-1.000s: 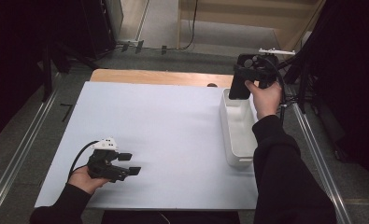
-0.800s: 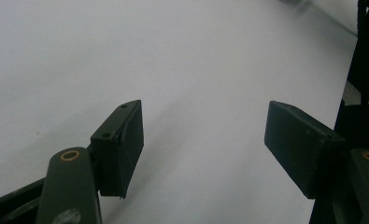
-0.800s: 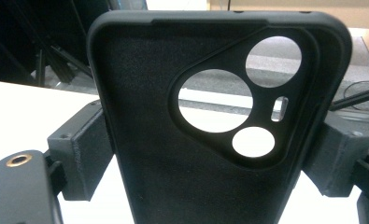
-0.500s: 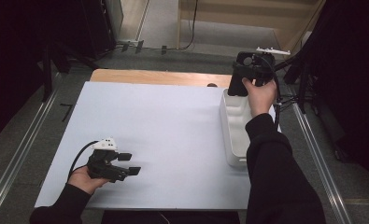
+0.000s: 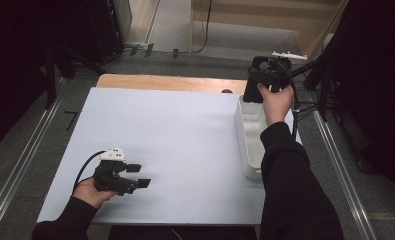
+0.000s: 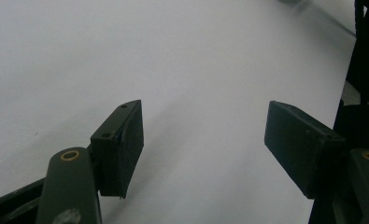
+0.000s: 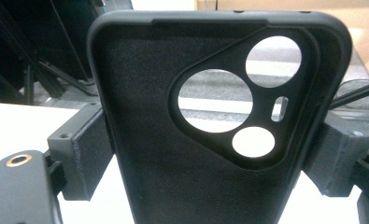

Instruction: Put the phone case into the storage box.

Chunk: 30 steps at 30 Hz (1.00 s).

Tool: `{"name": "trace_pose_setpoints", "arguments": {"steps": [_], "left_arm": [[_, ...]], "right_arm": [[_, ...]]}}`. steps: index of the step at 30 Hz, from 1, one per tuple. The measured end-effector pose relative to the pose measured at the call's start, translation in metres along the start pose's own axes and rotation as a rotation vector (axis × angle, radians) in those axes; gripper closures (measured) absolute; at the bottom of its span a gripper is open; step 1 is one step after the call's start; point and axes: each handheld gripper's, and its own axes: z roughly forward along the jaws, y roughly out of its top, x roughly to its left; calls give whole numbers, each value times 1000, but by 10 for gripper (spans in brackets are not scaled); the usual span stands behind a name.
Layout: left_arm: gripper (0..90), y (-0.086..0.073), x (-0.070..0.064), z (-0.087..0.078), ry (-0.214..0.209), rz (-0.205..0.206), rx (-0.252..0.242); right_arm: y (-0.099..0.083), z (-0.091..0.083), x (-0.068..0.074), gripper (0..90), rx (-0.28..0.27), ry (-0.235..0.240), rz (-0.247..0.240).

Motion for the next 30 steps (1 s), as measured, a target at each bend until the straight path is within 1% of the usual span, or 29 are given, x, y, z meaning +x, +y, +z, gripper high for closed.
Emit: {"name": "trace_pose_setpoints", "arguments": {"steps": [1,3,6,11,15,18,23,25,30], "left_arm": [[286,0,0,0,0,-1,0],[286,0,0,1,1,-3,0],[286,0,-1,1,1,-4,0],[286,0,0,0,2,-4,1],[286,0,-1,1,3,-2,3],[286,0,-1,1,2,-2,2],[286,0,0,1,2,-5,3],[286,0,0,1,4,-6,3],[286,0,-1,1,2,-1,2]], "right_arm": [[0,0,0,125,-7,-6,-5],[-1,0,1,125,-12,-3,-3],[-2,3,4,125,-5,-4,-20],[-7,5,4,124,-3,-8,-4],[-11,8,4,124,7,-9,-4],[-13,10,3,124,6,1,2],[-18,12,3,124,11,3,-3],[-20,13,2,123,14,11,4],[-24,14,2,123,20,11,11]]}}
